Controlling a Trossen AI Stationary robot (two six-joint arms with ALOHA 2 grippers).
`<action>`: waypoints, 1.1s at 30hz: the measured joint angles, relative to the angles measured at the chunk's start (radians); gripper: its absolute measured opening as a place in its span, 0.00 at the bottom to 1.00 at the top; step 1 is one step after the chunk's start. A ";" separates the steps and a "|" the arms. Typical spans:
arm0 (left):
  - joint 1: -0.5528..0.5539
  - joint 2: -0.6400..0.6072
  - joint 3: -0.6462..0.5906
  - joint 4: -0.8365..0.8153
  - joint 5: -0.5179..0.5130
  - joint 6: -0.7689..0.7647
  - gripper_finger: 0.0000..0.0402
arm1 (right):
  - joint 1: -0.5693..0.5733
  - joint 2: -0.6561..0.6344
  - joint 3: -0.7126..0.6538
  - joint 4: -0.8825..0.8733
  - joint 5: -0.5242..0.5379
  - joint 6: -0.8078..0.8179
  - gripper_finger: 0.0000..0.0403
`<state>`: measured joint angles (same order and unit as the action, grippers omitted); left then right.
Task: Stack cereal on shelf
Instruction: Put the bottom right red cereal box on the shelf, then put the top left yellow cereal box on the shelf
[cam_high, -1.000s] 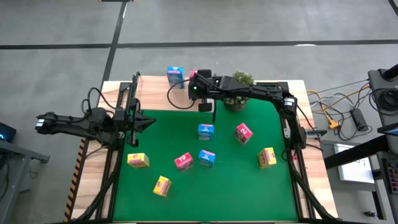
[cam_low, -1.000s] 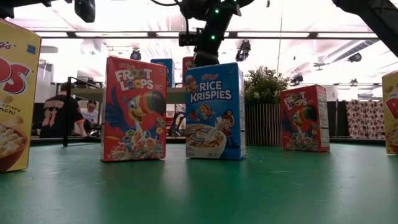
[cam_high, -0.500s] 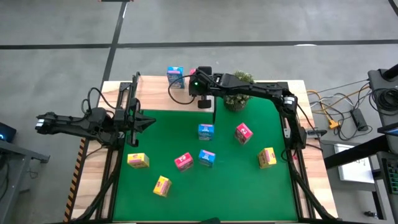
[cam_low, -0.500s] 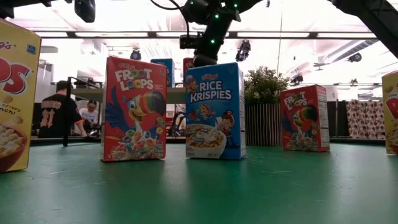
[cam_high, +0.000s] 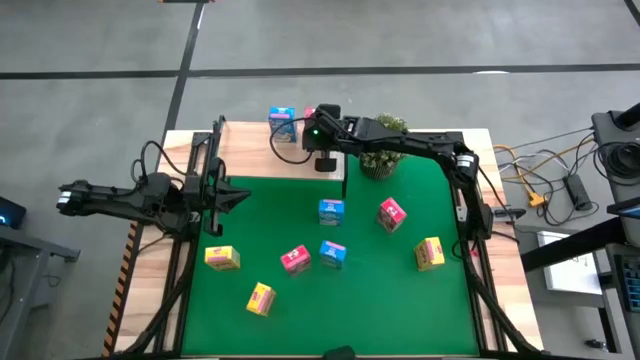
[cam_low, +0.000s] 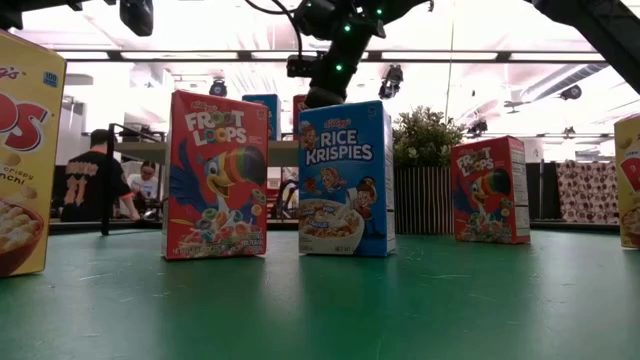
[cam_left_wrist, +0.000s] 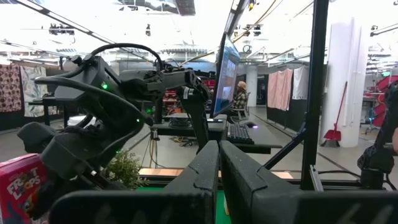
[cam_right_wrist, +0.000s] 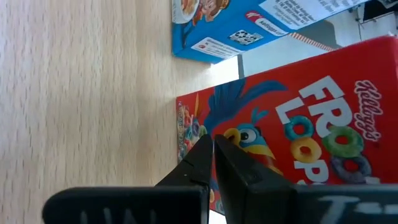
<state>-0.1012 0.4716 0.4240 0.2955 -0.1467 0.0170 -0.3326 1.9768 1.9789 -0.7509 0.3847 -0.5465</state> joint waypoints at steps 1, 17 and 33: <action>0.000 0.000 0.000 0.000 0.000 0.000 0.00 | 0.000 0.000 0.000 0.000 0.000 -0.001 0.02; -0.001 0.057 0.012 0.032 0.000 -0.029 0.00 | 0.096 -0.117 -0.027 -0.151 -0.152 0.159 0.02; -0.055 0.289 0.515 -0.883 0.036 -0.353 0.00 | 0.289 -0.412 -0.460 0.095 -0.184 0.246 0.02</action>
<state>-0.1558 0.7607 0.9390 -0.5876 -0.1111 -0.3358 -0.0433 1.5648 1.5189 -0.6559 0.2008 -0.3008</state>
